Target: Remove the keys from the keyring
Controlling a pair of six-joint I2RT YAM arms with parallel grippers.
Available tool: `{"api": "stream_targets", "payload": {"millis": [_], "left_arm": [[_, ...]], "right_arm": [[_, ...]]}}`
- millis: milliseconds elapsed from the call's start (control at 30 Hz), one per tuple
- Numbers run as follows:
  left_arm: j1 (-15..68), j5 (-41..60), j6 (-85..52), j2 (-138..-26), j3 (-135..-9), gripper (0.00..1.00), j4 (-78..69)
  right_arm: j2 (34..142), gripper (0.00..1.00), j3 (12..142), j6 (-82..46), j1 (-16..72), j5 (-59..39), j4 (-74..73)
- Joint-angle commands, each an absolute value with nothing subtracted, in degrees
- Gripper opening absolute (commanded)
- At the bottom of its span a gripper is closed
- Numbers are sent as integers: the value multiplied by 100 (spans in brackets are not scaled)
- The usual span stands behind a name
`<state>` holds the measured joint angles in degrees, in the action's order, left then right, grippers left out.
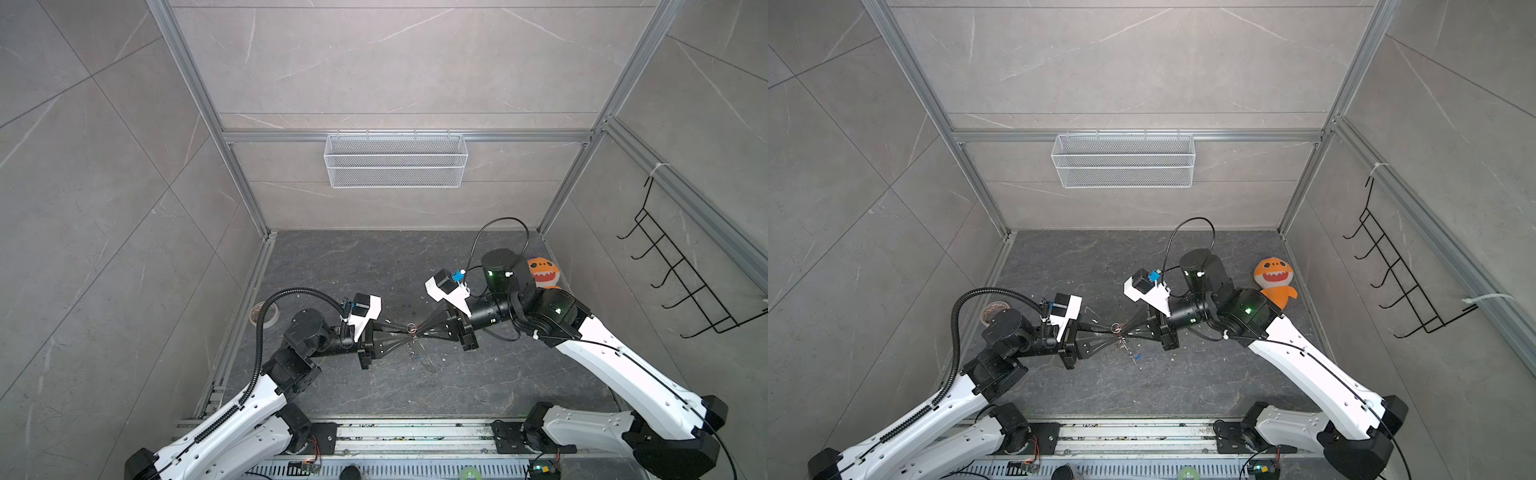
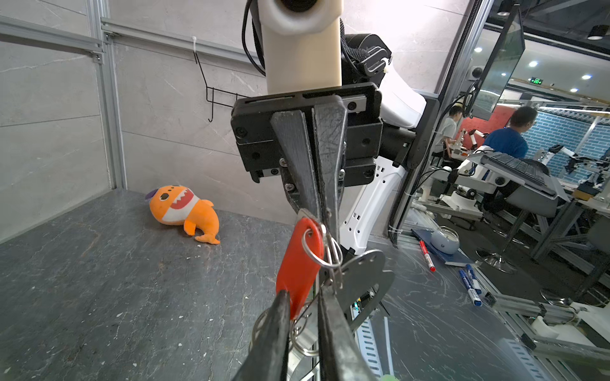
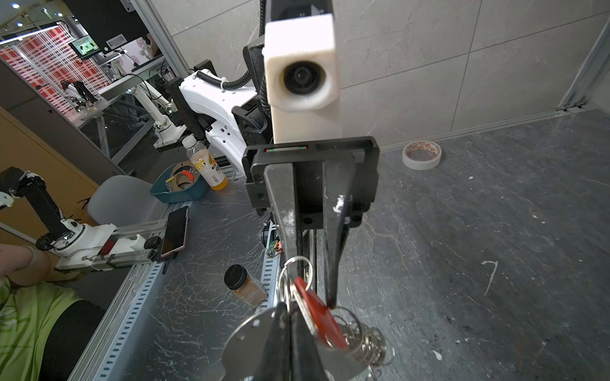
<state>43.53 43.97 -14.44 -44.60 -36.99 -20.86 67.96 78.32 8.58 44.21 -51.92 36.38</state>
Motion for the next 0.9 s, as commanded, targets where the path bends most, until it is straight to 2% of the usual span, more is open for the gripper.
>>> {"api": "stream_targets", "payload": {"millis": [0, 200, 333, 500, 700, 867], "left_arm": [[4378, 4342, -1322, -4435, -3977, 15, -2346], [4377, 4478, -1395, -4456, -3949, 9, -2452], [4393, 4552, -1485, -4456, -3928, 0, -2583], [4392, 4386, -1559, -4367, -3855, 0, -2645], [4389, 3065, -1671, -3836, -3570, 0, -2528], [4392, 2354, -1770, -3408, -3406, 0, -2278]], "right_arm": [[6808, 0, 7814, 780, 4396, -5359, 3454], [6820, 0, 7801, 752, 4395, -5335, 3415], [6846, 0, 7787, 715, 4395, -5329, 3363], [6821, 0, 7778, 695, 4395, -5260, 3332], [6717, 0, 7715, 604, 4394, -4989, 3288], [6603, 0, 7626, 563, 4386, -4724, 3268]]}}
